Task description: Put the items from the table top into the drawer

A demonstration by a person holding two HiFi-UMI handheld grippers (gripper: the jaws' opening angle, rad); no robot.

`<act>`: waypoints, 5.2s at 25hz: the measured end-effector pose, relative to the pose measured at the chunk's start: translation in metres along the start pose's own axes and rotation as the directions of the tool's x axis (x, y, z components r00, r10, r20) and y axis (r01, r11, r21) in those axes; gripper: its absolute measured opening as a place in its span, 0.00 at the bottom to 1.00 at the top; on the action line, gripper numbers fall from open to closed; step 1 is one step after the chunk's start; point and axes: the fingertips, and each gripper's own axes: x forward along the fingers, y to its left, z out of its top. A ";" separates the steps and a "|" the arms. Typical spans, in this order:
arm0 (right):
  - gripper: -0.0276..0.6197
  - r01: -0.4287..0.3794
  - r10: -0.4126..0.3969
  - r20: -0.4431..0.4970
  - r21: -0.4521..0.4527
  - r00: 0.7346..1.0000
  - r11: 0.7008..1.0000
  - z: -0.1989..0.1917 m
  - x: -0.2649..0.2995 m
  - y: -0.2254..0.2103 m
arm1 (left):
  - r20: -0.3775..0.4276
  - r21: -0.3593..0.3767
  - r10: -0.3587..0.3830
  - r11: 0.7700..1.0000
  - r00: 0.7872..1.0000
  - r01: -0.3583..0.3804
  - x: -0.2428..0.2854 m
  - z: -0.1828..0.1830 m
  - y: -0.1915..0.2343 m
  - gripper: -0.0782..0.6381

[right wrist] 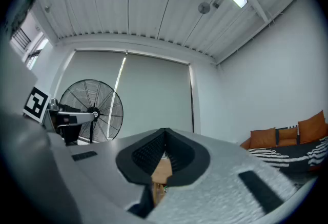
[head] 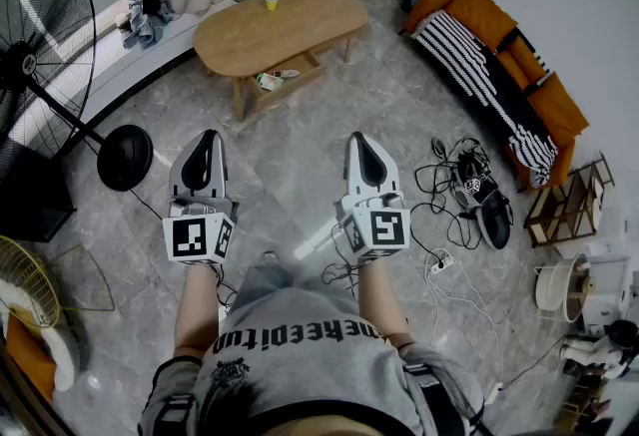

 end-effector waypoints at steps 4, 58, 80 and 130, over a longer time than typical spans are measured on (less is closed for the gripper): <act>0.05 -0.015 0.015 0.012 -0.004 1.000 1.000 -0.003 -0.003 0.004 | -0.005 0.001 -0.003 1.000 1.000 0.003 -0.004 0.004 0.001 0.14; 0.05 -0.150 0.147 0.054 0.048 0.988 0.988 -0.038 0.355 -0.143 | 0.032 0.025 0.064 0.998 0.997 -0.065 0.356 -0.052 0.063 0.14; 0.05 -0.086 0.083 0.045 0.057 0.996 0.995 -0.062 0.573 -0.130 | 0.008 0.024 -0.010 1.000 1.000 0.010 0.532 -0.097 0.200 0.14; 0.05 -0.220 0.235 -0.176 0.097 0.956 0.971 -0.167 0.839 -0.158 | -0.081 -0.008 0.093 0.996 0.992 -0.094 0.749 -0.198 0.316 0.14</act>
